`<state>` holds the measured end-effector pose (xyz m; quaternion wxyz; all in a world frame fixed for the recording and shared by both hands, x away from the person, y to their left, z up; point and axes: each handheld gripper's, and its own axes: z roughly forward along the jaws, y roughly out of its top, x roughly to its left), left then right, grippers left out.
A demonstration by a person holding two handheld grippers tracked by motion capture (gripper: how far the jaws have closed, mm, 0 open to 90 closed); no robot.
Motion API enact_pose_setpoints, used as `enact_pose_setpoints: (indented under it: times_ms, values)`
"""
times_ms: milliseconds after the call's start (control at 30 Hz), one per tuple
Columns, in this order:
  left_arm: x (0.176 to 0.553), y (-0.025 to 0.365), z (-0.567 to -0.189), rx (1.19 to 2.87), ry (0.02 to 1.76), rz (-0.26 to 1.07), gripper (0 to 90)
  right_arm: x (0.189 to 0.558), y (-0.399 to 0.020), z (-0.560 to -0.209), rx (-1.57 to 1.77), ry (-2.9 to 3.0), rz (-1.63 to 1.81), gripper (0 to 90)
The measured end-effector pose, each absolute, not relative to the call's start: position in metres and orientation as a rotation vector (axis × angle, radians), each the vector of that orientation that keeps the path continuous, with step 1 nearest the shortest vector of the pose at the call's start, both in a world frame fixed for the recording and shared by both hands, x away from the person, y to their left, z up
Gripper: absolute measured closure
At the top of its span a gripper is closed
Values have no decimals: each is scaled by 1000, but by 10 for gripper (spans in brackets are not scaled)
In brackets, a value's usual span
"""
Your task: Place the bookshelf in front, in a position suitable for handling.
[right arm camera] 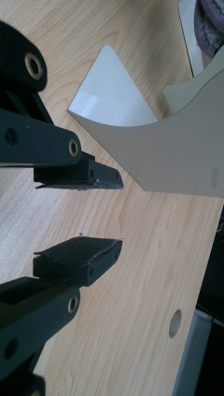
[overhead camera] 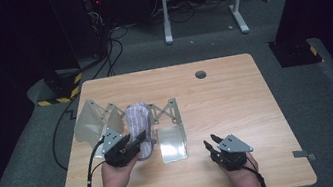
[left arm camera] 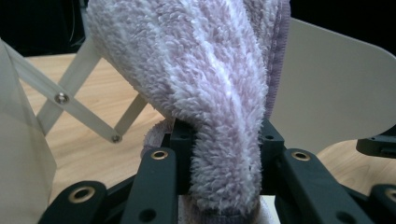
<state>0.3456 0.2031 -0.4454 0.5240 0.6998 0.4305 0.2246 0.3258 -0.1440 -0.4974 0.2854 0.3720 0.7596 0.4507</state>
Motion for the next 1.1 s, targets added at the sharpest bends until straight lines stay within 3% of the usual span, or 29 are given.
enact_pose_setpoints:
  times_ms: [233, 600, 1100]
  values:
    - [349, 205, -468, 1709, 1071, 495, 684, 326, -145, -498, 999, 2034, 1200, 644]
    - [362, 196, -516, 1892, 1140, 446, 686, 326, -144, -499, 999, 2040, 1196, 645]
    - [357, 195, -512, 1839, 1146, 455, 685, 327, -145, -499, 1002, 2037, 1196, 644]
